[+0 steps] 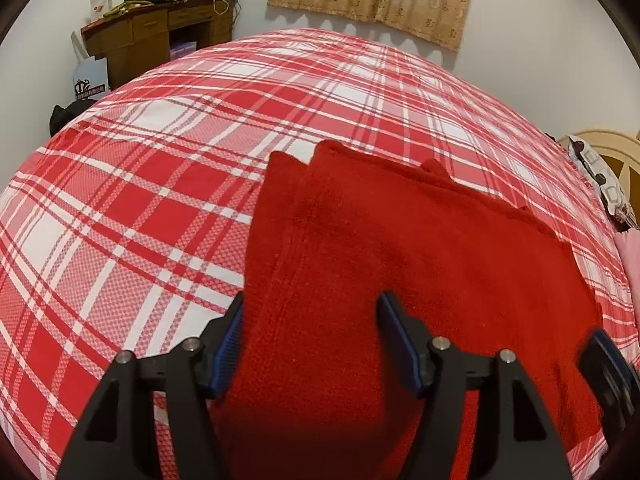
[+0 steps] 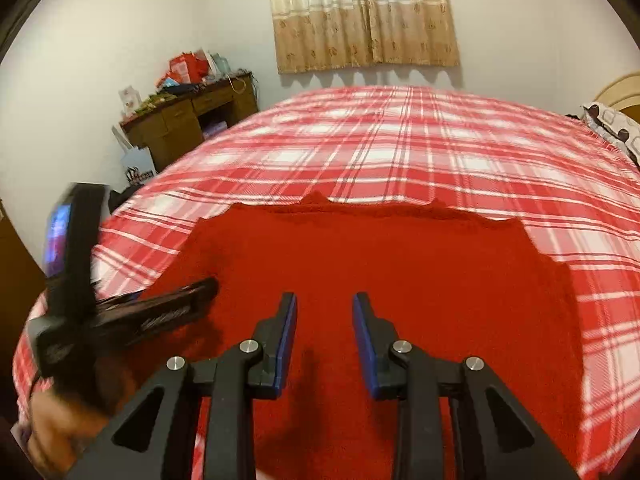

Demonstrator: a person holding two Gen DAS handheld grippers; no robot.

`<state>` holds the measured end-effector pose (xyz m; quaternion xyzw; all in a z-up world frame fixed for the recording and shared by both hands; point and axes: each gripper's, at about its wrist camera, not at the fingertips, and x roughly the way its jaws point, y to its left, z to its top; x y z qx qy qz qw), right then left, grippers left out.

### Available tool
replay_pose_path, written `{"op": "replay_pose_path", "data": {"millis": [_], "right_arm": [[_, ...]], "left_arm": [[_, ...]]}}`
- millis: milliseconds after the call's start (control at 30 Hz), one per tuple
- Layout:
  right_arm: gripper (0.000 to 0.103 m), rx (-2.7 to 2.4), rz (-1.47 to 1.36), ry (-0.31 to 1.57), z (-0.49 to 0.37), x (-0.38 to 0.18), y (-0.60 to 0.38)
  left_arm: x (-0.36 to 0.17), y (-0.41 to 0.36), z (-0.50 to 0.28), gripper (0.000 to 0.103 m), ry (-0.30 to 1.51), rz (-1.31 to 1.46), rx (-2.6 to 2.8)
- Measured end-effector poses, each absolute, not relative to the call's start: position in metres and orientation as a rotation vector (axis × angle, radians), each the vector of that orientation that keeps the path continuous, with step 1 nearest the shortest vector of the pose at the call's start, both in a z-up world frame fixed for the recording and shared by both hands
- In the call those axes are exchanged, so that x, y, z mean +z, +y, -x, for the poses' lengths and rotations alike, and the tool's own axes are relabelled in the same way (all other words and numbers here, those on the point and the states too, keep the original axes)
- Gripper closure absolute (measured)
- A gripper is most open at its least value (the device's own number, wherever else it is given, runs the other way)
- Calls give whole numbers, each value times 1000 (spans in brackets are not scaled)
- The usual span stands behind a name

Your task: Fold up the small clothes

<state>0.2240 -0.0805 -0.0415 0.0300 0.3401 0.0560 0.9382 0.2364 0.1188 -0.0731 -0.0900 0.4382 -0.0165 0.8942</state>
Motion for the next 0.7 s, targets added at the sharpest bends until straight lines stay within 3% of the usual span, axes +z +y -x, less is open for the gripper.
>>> {"op": "replay_pose_path", "data": {"millis": [133,367,400,467,567,700], "right_arm": [[73,111,-73,780,-244,-76,-77],[73,129,-111,764,-242,-74,-83],[73,129,-111,764,-242,-75,-82],[73,133,-118,763,-241,-74,-82],[73,139,-129,761,-242,-73,-82],[73,149,-147,760,-243,-75,-86]], "left_arm": [[-74,117,-238,34,901,176,-35],[-76,110,-242,32,877,160,-24],[-75,109,-242,35,870,157,-27],[-73,104,-240,53,850,142,-52],[-68,96,-239,67,829,87,-51],[-65,97,-237,77,814,101,-53]]}}
